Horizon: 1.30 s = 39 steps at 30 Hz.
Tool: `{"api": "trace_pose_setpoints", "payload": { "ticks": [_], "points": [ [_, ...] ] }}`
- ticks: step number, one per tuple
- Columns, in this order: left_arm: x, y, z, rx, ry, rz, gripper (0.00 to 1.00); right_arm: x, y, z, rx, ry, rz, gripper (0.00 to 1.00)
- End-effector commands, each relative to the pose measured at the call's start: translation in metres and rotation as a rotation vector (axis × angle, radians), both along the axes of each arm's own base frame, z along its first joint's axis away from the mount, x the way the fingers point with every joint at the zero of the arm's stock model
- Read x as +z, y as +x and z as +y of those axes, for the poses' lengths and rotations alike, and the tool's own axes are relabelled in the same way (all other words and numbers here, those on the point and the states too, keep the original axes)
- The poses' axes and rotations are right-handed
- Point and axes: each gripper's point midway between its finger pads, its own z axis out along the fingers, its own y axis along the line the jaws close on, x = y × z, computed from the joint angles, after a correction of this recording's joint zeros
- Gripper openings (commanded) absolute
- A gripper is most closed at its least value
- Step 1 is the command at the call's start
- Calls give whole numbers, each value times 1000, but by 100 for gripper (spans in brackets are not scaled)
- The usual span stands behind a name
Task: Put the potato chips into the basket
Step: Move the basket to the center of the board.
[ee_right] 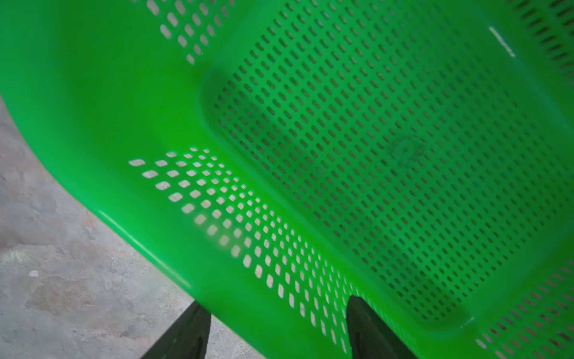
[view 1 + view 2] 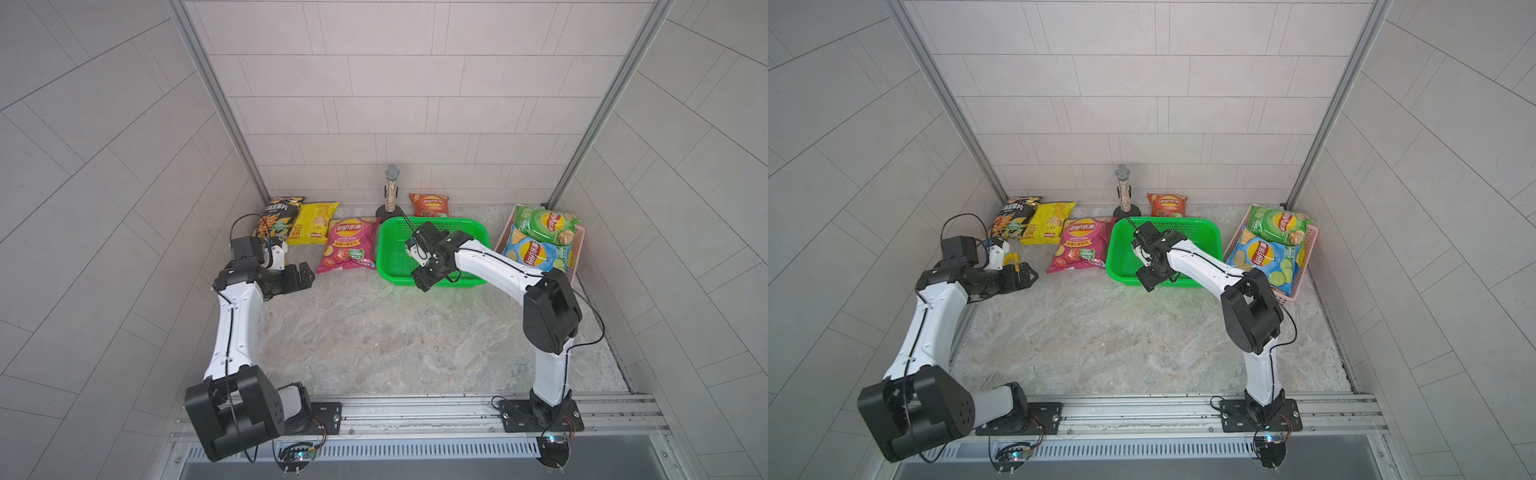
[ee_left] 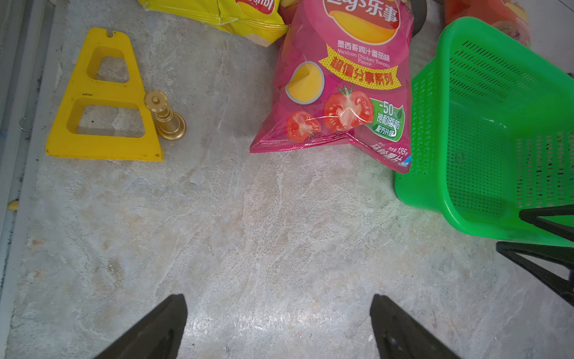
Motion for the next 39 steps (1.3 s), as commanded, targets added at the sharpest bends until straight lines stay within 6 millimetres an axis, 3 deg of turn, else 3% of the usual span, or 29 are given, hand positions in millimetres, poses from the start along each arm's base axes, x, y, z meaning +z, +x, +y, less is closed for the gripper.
{"api": "trace_pose_setpoints", "payload": {
  "ticks": [1, 8, 14, 24, 30, 39],
  "points": [
    [-7, -5, -2, -14, -12, 29, 100, -4, -5, 2, 94, -32, 18, 73],
    [-5, -5, 1, -3, 5, 24, 100, -21, -5, 3, 131, -114, -20, 59],
    [-5, -6, 2, 2, 9, 25, 100, -5, -9, 9, 153, -122, -114, 29],
    [-4, -6, 2, 5, 9, 25, 100, 8, -33, 29, 236, -133, -176, 11],
    [-4, -6, 2, 5, 9, 25, 100, 9, -65, 44, 290, -140, -186, 0],
    [-5, -5, 1, 2, 1, 27, 100, -8, -157, 70, 507, -103, -141, 0]
  ]
}}
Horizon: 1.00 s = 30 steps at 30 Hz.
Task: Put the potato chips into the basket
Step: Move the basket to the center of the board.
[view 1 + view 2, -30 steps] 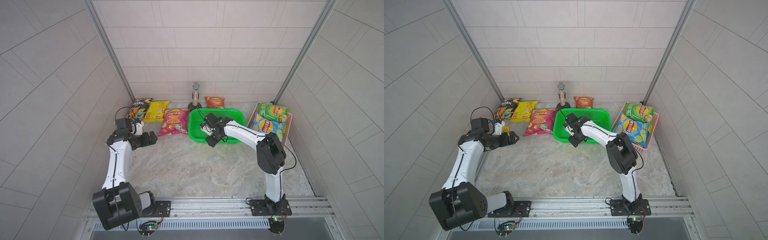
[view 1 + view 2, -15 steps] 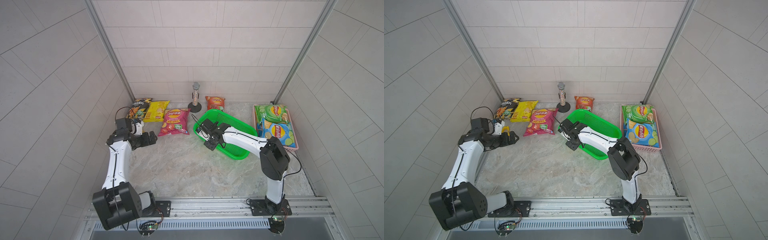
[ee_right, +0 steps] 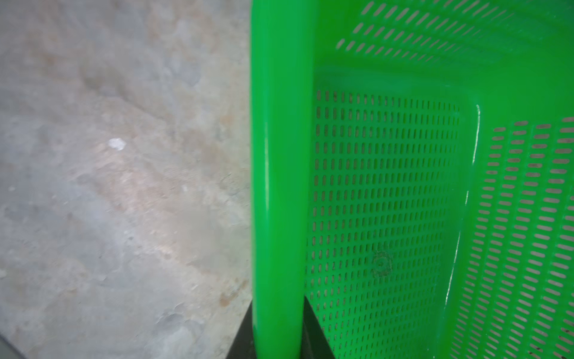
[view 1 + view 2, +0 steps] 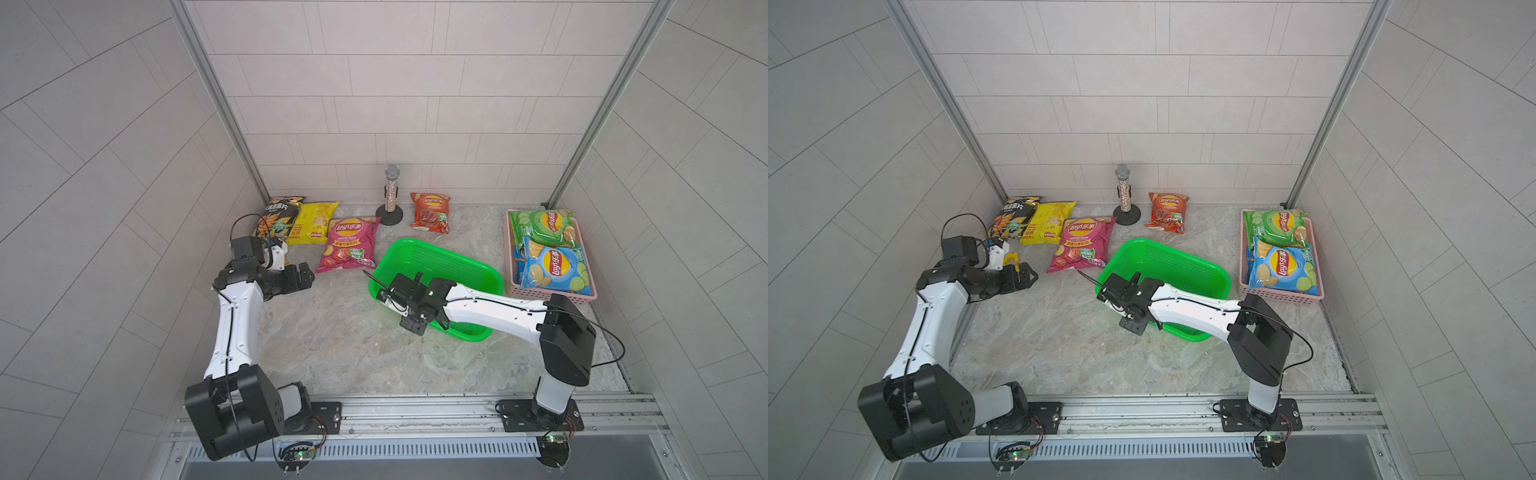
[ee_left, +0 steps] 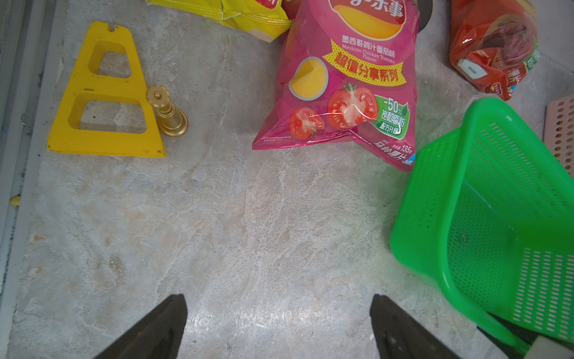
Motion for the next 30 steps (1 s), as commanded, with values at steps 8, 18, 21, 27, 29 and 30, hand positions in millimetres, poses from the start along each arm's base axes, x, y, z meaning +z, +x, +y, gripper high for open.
{"api": "trace_pose_setpoints", "payload": {
  "ticks": [8, 18, 21, 27, 29, 30],
  "points": [
    [-4, -4, 0, -6, -3, 20, 100, -11, -81, 37, 241, 47, 97, 19],
    [-4, -4, -1, -9, -7, 20, 100, 59, -63, 12, -63, 328, 69, 75],
    [-4, -4, -2, -8, -10, 18, 100, 73, -47, -16, -266, 445, 138, 75],
    [-7, -3, -3, -11, -21, 29, 100, 64, -19, -119, -840, 469, 88, 68],
    [-8, -2, -4, -17, -25, 32, 100, 59, -20, -149, -957, 445, 49, 68],
    [-8, -2, -5, -23, -26, 31, 100, 56, -22, -163, -1008, 443, 33, 68]
  ]
}}
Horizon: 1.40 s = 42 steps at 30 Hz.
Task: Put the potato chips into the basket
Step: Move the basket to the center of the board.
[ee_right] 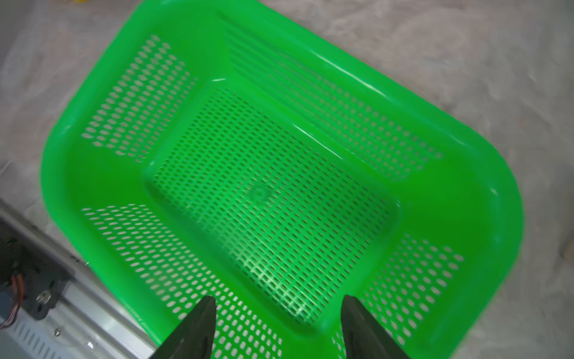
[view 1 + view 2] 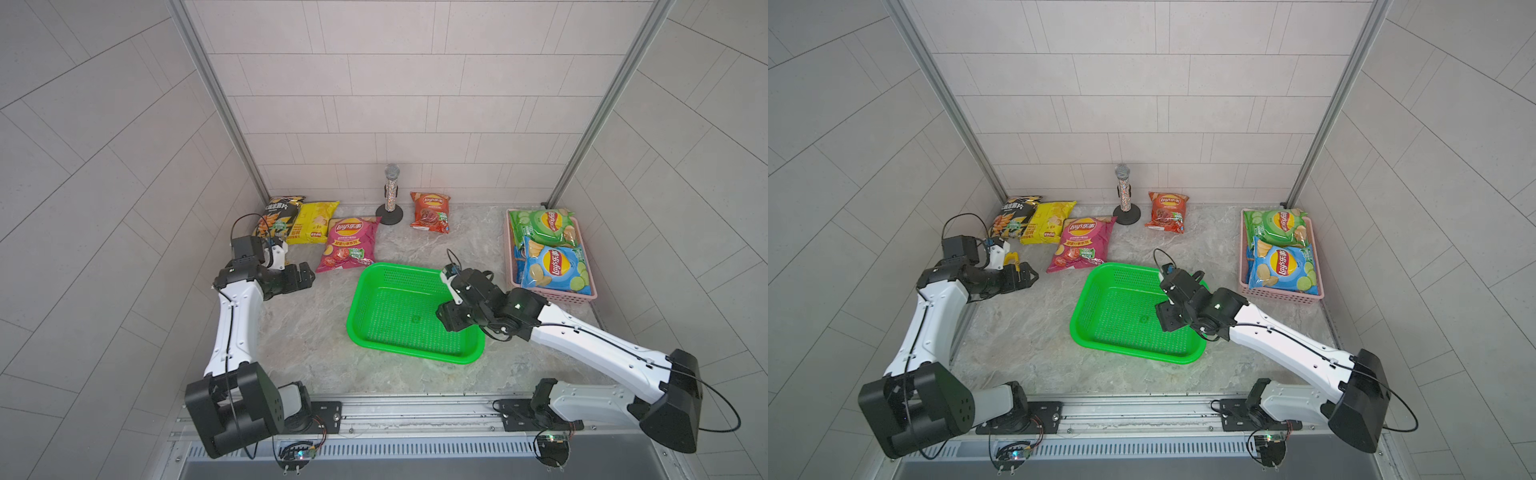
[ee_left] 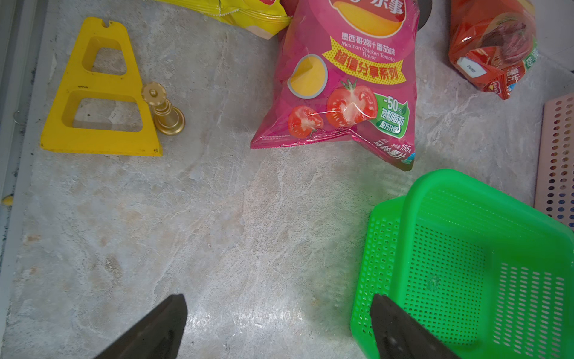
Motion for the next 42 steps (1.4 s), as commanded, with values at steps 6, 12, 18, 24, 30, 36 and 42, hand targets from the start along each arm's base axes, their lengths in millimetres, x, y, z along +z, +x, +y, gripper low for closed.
{"api": "trace_pose_setpoints", "payload": {
  "ticks": [6, 12, 18, 24, 30, 36, 42],
  "points": [
    [-4, -3, -7, -31, -12, 18, 100, -41, -13, -85, -387, 20, 118, 67],
    [-3, -3, -8, -37, -11, 18, 100, -65, 0, -82, -374, 12, 159, 59],
    [1, -3, -9, -50, 1, 10, 100, -79, 11, -64, -305, 12, 204, 20],
    [5, -7, -18, -113, -12, 9, 100, -77, 14, -51, -277, 62, 220, 0],
    [7, -10, -26, -157, -4, -1, 100, -84, 9, -51, -294, 51, 253, 6],
    [5, -11, -26, -174, 7, 4, 100, -73, 4, -59, -295, 23, 225, 41],
    [-2, -13, -26, -150, -4, 20, 100, -6, 29, -73, -241, -59, 16, 56]
  ]
}}
